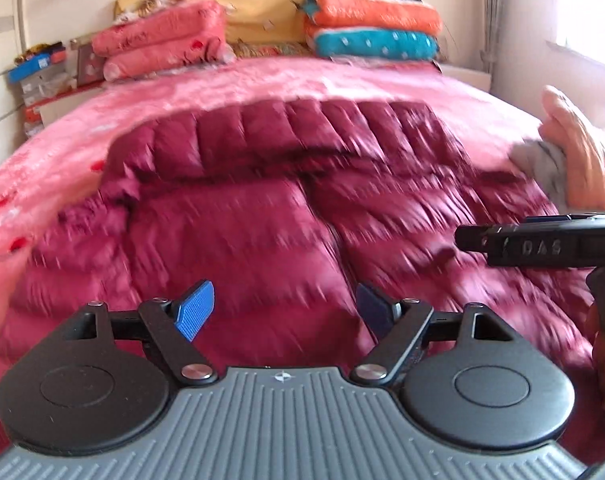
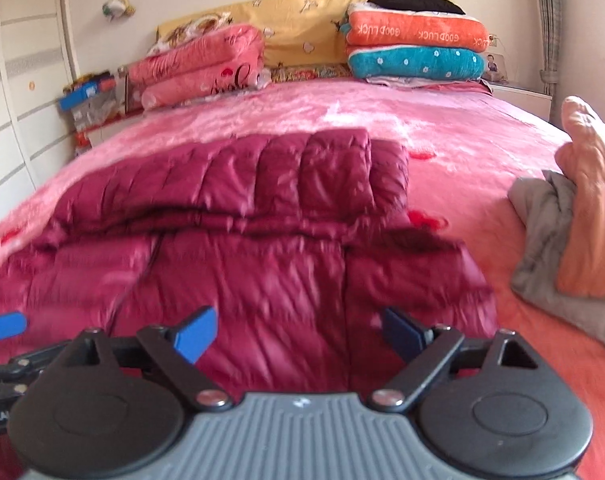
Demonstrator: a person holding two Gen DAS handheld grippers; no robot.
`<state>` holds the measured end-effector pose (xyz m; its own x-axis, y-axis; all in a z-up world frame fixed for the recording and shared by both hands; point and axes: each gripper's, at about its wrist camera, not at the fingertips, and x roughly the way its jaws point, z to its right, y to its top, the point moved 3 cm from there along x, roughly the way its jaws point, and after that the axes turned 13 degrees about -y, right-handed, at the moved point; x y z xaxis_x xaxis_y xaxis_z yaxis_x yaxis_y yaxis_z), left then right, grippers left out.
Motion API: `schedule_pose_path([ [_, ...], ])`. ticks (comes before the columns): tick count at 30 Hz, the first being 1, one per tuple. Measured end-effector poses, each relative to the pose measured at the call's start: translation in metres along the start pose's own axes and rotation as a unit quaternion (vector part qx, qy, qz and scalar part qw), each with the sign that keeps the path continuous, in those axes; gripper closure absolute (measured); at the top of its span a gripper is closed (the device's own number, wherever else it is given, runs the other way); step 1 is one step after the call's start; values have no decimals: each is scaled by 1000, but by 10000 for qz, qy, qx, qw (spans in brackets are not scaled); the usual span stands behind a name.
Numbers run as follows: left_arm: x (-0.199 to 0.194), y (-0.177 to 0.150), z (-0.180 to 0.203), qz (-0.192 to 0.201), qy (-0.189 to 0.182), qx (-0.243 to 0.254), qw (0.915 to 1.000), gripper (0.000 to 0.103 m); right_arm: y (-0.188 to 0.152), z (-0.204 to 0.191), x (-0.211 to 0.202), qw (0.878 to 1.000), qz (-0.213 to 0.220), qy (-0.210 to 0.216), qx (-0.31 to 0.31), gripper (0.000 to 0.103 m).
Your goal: Fold large clothes
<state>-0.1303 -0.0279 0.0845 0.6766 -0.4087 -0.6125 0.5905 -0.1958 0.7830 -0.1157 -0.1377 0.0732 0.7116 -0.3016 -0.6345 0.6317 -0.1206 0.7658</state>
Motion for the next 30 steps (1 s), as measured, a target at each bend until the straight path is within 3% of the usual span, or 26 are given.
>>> schedule_pose_path([
  [4,-10,-15,10,-55,21,73,10000,5,-28,-8,-14,9992,-120,-146,-364,13],
  [10,-27,-32,11,-160,-17,-39,9999,4,-51,-8,-36,9990,-159,-202,-374,13],
  [30,-78,-67,-4,-246,-143,-315,9991,4,-82,-10,-83,9965,-532,-217,-604,12],
])
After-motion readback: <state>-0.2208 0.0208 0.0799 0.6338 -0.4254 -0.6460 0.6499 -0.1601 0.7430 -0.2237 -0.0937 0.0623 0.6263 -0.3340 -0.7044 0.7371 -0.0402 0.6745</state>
